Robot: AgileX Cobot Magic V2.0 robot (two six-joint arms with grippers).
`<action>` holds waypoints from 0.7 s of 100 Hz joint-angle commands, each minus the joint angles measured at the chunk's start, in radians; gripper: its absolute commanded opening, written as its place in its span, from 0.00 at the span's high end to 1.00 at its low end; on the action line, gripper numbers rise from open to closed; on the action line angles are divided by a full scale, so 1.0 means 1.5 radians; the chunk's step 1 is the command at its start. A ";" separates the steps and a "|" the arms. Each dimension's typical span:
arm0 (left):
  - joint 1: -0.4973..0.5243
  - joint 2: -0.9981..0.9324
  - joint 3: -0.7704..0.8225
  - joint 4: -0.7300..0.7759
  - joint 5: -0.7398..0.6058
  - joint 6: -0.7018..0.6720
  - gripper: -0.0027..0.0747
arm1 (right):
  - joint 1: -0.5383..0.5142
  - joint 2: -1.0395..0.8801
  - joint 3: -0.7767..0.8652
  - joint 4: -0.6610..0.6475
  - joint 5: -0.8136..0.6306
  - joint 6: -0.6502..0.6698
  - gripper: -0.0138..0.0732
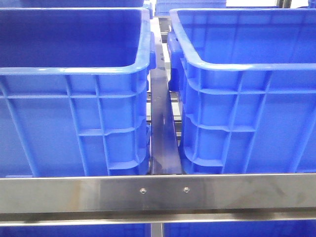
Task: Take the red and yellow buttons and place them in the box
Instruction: 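Lower the left gripper into the button bin toward a red-capped button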
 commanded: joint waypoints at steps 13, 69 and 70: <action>0.000 -0.020 0.035 -0.003 -0.052 -0.002 0.99 | -0.005 -0.016 -0.011 -0.002 -0.049 -0.001 0.91; 0.000 -0.008 -0.086 -0.003 0.026 -0.002 0.99 | -0.005 -0.016 -0.011 -0.002 -0.049 -0.001 0.91; 0.000 -0.007 -0.093 -0.003 0.029 -0.002 0.99 | -0.005 -0.016 -0.011 -0.002 -0.049 -0.001 0.91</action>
